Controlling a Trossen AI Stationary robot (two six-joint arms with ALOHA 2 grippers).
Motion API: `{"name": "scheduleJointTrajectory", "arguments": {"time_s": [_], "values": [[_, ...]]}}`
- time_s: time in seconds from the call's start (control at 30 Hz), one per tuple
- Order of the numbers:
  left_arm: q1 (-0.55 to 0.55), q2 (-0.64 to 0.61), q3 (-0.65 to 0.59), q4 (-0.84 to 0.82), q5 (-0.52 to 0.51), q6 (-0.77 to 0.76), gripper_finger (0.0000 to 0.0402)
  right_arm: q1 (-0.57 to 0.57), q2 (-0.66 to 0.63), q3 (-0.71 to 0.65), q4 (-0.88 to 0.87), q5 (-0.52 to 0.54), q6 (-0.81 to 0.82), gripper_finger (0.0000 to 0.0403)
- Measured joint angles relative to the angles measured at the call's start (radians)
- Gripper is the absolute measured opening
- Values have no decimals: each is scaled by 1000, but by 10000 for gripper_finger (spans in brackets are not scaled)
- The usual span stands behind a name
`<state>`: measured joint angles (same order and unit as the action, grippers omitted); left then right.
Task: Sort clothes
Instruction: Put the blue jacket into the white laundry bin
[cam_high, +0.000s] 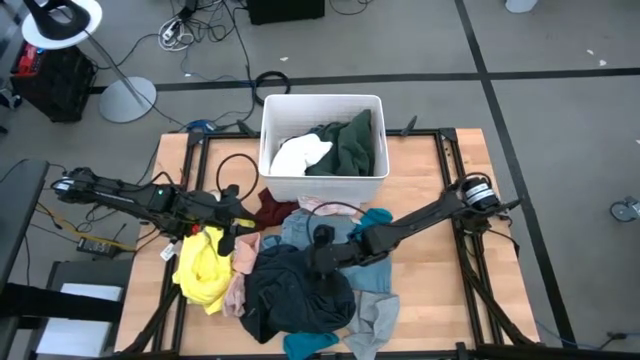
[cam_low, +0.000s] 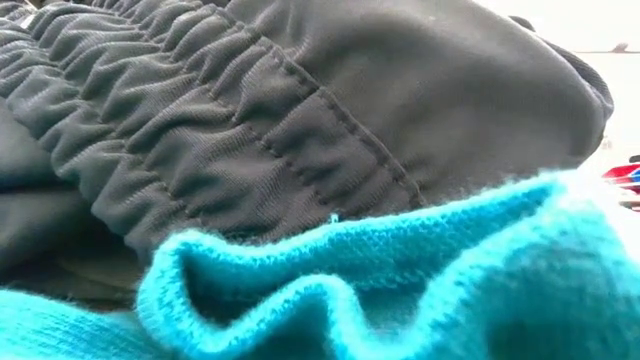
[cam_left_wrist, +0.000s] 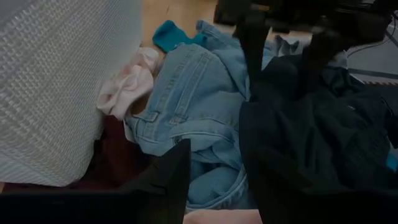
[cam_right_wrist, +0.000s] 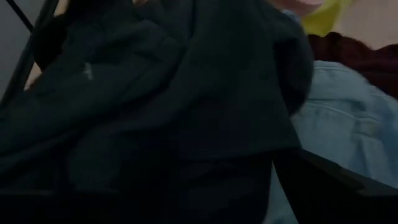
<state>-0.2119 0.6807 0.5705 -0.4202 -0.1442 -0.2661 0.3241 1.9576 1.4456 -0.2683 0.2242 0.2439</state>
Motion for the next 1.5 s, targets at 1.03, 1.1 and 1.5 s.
{"name": "scheduleJointTrajectory", "arguments": {"time_s": [1.03,1.1,1.5], "values": [[0,0,-80,96,-15,2,156,-136,23,575,-618,287,-200,4],[0,0,-80,96,-15,2,156,-145,19,651,-657,310,-216,4],[0,0,-80,95,-15,5,156,-235,-63,892,-619,366,-332,3]]}}
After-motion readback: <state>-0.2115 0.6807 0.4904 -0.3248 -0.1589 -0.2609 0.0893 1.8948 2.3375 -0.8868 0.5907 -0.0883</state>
